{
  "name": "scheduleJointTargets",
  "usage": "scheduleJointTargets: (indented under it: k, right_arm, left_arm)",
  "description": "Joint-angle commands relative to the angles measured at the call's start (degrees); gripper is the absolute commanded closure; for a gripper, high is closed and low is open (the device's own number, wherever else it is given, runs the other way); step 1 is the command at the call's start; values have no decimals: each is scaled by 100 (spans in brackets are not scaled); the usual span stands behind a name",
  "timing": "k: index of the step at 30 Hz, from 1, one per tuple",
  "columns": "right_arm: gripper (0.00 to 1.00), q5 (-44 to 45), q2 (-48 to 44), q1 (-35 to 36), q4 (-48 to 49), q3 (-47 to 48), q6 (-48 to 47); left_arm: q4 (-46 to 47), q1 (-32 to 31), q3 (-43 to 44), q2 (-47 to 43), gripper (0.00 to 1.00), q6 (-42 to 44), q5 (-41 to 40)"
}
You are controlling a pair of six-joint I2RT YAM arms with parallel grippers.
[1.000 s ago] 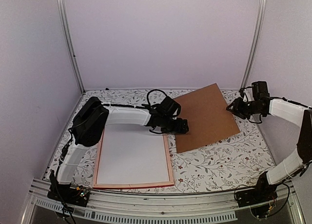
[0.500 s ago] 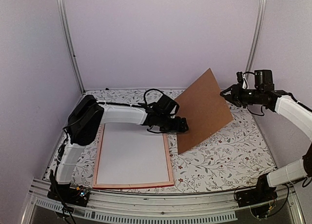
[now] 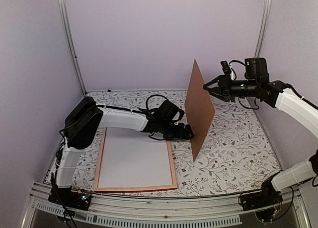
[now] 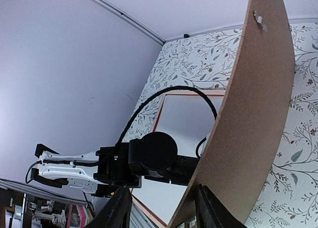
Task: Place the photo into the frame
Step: Turn over the backboard at the center of the board.
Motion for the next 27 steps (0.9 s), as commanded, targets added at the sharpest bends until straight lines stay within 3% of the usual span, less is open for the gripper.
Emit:
scheduleJointTargets:
  k: [1, 6, 15, 27]
  right_arm:
    - [49, 83, 184, 365, -14, 385, 150]
    - [42, 141, 433, 656, 37, 548, 192]
    - [39, 143, 669, 836, 259, 591, 319]
    - [37, 343, 809, 874, 340, 373, 383]
  left_arm:
    - [163, -18, -328, -679, 11, 25, -55]
    - [248, 148, -806, -1379, 8, 41, -210]
    - [440, 717, -1418, -2591, 3, -112, 271]
    - [718, 1121, -1589, -2976, 0, -347, 585]
